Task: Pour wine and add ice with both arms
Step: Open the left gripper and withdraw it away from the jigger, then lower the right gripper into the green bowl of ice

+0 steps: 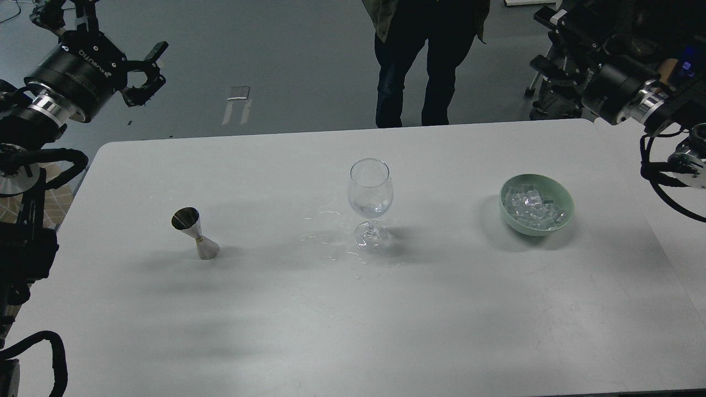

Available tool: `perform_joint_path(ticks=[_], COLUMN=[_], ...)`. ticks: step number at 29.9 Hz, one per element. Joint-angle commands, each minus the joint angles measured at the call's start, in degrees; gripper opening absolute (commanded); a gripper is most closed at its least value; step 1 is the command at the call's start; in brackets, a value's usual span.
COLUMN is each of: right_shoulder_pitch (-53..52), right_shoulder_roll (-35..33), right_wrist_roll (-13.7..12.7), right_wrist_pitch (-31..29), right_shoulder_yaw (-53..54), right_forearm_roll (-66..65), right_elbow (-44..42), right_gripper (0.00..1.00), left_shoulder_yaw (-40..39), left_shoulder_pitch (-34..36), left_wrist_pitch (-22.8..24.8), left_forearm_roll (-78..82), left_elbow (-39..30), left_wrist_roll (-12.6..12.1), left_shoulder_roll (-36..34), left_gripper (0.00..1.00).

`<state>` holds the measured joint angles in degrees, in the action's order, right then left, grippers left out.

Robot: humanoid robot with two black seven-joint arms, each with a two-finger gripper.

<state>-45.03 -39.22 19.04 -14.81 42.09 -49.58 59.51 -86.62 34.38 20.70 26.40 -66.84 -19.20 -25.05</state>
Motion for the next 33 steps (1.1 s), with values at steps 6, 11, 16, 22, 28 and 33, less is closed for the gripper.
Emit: perform_joint_path(ticks=[6, 11, 16, 22, 28, 33], right_shoulder_pitch=[6.6, 12.1, 13.5, 13.1, 11.8, 10.0], right_shoulder_roll=[-5.3, -4.6, -1.0, 1.2, 2.5, 3.3], right_wrist_roll=[1.1, 2.2, 2.2, 2.2, 2.2, 2.2], right_wrist_pitch=[7.9, 14.7, 18.8, 21.4, 21.2, 21.2], right_shoulder_yaw=[0.0, 0.0, -3.1, -7.4, -12.3, -16.1], right_forearm_roll=[-24.7, -40.7, -50.1, -51.1, -51.2, -51.3], right_elbow=[2.5, 1.7, -1.1, -3.9, -5.3, -7.9], right_gripper=[1.0, 1.0, 1.0, 1.0, 1.0, 1.0], left_shoulder_yaw=[3.2, 3.8, 3.8, 3.7, 3.7, 3.7], left_shoulder_pitch=[0.0, 0.1, 0.1, 0.1, 0.0, 0.0], left_wrist_pitch=[2.5, 2.0, 2.0, 2.1, 2.0, 2.0], left_forearm_roll=[0.1, 0.1, 0.1, 0.1, 0.1, 0.1], left_elbow=[-0.5, -0.4, -0.4, -0.6, -0.6, -0.7], left_wrist_roll=[-0.2, 0.3, 0.4, 0.5, 0.7, 0.7], left_shoulder_roll=[1.4, 1.8, 1.7, 1.8, 2.0, 2.9], left_gripper=[0.98, 0.98, 0.98, 0.98, 0.98, 0.98])
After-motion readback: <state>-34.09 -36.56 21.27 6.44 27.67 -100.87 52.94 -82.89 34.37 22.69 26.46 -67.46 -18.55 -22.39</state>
